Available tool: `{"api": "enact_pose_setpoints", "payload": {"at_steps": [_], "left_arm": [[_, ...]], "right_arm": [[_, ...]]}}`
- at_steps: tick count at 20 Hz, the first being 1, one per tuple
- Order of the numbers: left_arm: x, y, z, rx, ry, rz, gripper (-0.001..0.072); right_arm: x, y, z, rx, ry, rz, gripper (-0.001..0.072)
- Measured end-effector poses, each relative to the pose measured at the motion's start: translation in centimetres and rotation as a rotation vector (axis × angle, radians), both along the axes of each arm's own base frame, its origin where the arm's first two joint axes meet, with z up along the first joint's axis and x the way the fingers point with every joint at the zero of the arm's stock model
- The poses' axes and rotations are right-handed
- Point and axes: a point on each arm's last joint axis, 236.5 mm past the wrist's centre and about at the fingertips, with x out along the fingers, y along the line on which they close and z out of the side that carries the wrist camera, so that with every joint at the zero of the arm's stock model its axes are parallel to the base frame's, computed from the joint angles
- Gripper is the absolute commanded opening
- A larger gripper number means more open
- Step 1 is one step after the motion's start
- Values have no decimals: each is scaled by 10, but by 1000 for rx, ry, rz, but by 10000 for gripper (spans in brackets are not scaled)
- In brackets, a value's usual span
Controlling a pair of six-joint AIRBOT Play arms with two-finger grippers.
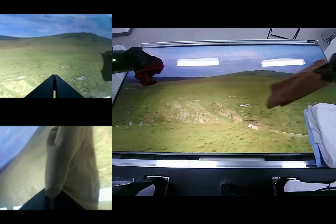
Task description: Fold the clothes and pants, and hang the long-sleeved shirts on hangers.
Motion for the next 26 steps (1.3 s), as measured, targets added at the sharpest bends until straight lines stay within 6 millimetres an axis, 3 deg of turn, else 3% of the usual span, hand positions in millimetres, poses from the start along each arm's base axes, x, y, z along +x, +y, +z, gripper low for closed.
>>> {"api": "enact_pose_setpoints", "payload": {"at_steps": [5, 10, 12, 13, 16, 20, 26], "left_arm": [[0, 0, 0, 1, 0, 0, 22], [1, 0, 2, 1, -10, 1, 22], [2, 0, 2, 2, -11, 2, 22], [2, 1, 2, 7, -16, -2, 22], [2, 1, 3, 13, -25, -4, 22], [3, 1, 4, 16, -31, -5, 22], [3, 1, 4, 18, -33, -7, 23]], "right_arm": [[-51, -93, 42, 14, -12, -327, 44], [-106, -153, 65, 39, -13, -588, 48], [-129, -168, 66, 33, 19, -671, 139], [-141, -173, 61, 24, 55, -703, 159], [-179, -179, 37, -23, 218, -756, 51], [-230, -184, 7, -110, 433, -796, 45], [-285, -167, -69, -114, 721, -739, 46]]}}
